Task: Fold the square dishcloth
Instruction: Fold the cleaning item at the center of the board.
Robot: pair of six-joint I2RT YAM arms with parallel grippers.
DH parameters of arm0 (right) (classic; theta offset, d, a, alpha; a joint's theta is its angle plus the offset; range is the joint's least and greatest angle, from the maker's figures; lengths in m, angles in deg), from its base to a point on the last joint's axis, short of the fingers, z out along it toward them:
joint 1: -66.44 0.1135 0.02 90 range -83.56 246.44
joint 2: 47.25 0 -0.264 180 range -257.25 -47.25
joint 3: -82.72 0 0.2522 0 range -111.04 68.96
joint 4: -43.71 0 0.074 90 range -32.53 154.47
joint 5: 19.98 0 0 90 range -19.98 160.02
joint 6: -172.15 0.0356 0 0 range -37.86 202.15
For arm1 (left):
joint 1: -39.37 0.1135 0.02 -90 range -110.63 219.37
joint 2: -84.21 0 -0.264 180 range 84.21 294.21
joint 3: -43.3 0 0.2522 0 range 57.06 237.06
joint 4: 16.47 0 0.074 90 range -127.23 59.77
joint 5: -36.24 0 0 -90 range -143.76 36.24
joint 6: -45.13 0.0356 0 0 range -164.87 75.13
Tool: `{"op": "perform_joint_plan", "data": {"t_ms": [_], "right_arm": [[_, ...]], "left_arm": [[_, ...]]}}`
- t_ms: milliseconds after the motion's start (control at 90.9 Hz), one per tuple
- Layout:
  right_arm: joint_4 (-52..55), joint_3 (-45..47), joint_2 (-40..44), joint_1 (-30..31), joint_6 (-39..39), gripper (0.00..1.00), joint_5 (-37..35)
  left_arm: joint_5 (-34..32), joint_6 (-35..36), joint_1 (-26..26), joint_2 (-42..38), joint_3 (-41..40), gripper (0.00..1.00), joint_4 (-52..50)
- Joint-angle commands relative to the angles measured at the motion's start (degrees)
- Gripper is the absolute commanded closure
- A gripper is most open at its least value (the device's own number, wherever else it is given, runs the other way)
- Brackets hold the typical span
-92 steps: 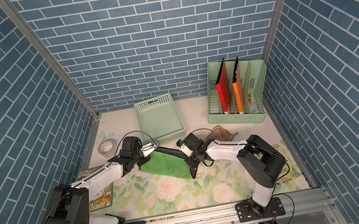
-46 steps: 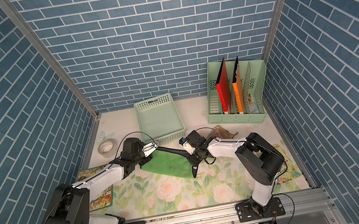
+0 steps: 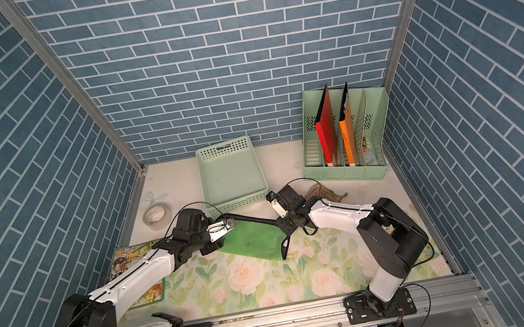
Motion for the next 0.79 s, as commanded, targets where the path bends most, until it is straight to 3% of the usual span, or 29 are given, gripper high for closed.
{"op": "perform_joint_plan", "data": {"t_ms": [0, 154, 319, 473, 638, 781], "right_arm": [[-2.4, 2.6, 6.8, -0.1, 5.9, 0.59, -5.5], [-10.2, 6.9, 10.2, 6.8, 10.5, 0.59, 2.5], [-20.0, 10.5, 2.8, 10.1, 15.1, 0.65, 13.6], [-22.4, 16.0, -0.9, 8.4, 19.4, 0.73, 13.6], [-22.2, 24.6, 5.0, 6.7, 24.3, 0.76, 9.1], [-15.3, 24.6, 8.5, 6.6, 24.7, 0.77, 3.5]], "left_arm": [[-1.1, 0.3, -0.3, 1.0, -1.9, 0.37, 0.8], [-1.6, 0.5, -0.2, 2.4, -2.5, 0.38, 2.4], [-1.2, 0.5, -0.3, 3.0, -2.8, 0.39, 2.2], [-1.9, 1.6, -0.2, 1.2, -3.7, 0.39, 0.9], [-3.1, 3.3, -0.2, -0.2, -4.5, 0.39, 1.0], [-2.9, 2.5, -0.3, 0.2, -3.5, 0.4, 0.3]]}}
